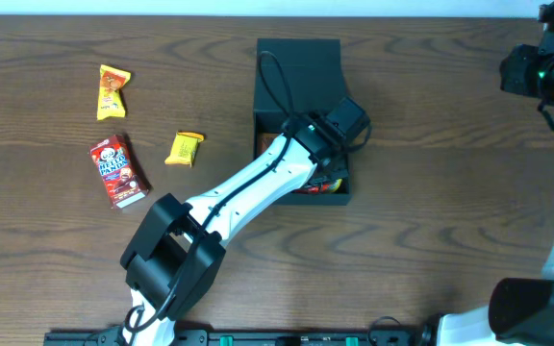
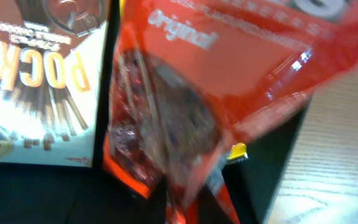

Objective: Pack container
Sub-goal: 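Carry the red Jacks bag into the box and release it, then push the Jacks bag down and flat inside the box with the right gripper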

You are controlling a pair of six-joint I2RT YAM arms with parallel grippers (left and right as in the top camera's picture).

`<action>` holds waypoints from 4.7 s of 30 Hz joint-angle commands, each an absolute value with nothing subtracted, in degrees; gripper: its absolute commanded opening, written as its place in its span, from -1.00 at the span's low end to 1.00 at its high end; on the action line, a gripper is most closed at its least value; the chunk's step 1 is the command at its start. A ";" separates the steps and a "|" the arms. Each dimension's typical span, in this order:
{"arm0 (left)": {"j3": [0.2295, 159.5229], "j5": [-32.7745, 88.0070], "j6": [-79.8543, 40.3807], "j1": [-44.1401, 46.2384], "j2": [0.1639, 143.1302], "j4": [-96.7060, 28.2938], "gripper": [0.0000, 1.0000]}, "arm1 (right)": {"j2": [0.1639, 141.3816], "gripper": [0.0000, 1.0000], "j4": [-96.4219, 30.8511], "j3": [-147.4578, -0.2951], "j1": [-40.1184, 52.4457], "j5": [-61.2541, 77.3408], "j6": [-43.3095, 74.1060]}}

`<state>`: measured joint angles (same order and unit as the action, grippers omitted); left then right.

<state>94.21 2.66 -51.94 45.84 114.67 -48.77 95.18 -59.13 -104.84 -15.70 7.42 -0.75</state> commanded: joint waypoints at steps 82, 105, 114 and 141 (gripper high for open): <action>103.59 -9.26 -32.34 -1.10 95.24 -55.35 0.00 | 119.28 -0.97 -69.43 -95.77 19.51 6.35 10.94; 103.59 -8.86 -32.34 -1.08 95.24 -55.22 0.00 | 119.24 0.09 -74.32 -110.28 19.57 -1.93 13.15; 103.59 -8.95 -32.32 -1.10 95.24 -55.20 -0.01 | 119.28 -0.97 -81.45 -122.76 19.84 3.29 8.86; 103.59 -8.93 -32.29 -1.06 95.24 -56.38 -0.01 | 119.96 -0.97 -60.07 -91.70 20.97 -9.15 9.82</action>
